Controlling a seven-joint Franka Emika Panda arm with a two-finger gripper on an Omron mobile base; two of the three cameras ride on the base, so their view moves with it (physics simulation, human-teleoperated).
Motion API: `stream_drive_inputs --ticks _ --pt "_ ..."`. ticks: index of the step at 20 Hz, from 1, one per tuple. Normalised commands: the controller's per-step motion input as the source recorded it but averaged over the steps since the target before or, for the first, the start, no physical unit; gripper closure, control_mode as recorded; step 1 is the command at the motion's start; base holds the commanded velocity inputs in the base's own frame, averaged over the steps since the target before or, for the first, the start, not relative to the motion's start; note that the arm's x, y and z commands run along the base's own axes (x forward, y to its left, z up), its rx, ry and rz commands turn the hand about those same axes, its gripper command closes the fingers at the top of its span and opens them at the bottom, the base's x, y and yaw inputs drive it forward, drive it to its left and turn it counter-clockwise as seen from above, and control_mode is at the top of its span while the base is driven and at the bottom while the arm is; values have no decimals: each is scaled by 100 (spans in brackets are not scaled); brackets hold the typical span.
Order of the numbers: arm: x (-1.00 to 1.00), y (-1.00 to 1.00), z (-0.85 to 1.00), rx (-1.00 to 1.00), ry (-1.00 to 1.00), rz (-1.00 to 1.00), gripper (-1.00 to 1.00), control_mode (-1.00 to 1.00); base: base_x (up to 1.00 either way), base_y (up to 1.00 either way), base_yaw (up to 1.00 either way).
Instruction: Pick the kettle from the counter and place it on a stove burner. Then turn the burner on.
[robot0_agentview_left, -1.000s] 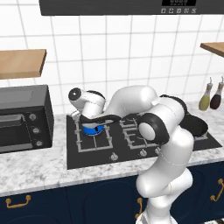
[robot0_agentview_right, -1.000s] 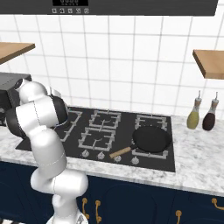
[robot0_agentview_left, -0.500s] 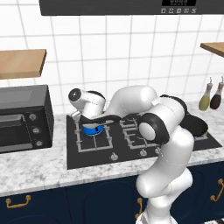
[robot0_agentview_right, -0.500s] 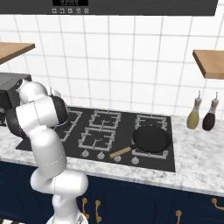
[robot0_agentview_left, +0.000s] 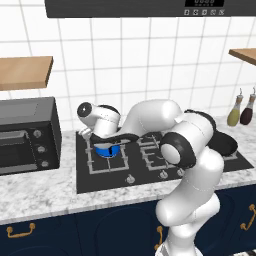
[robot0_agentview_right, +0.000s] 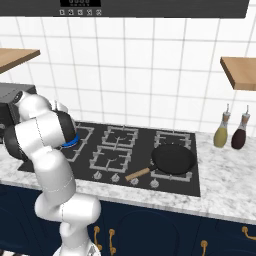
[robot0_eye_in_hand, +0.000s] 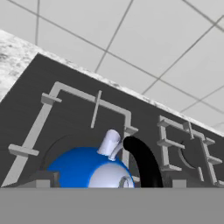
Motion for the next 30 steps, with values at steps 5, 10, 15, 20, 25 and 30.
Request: stream_drive_inputs --ticks 5,10,15,20,25,30 --pt "-35 -1 2 0 0 0 -100 -100 0 0 0" --pt "-37 -7 23 1 -3 0 -100 -100 0 0 0" --pt "-40 -25 47 7 -4 -19 -100 -100 0 0 0" --pt "-100 -95 9 37 11 -38 -100 -100 0 0 0" --pt "-98 -100 -14 43 39 -34 -100 -100 0 0 0" --pt "-35 -37 -96 8 53 -1 -100 -100 0 0 0"
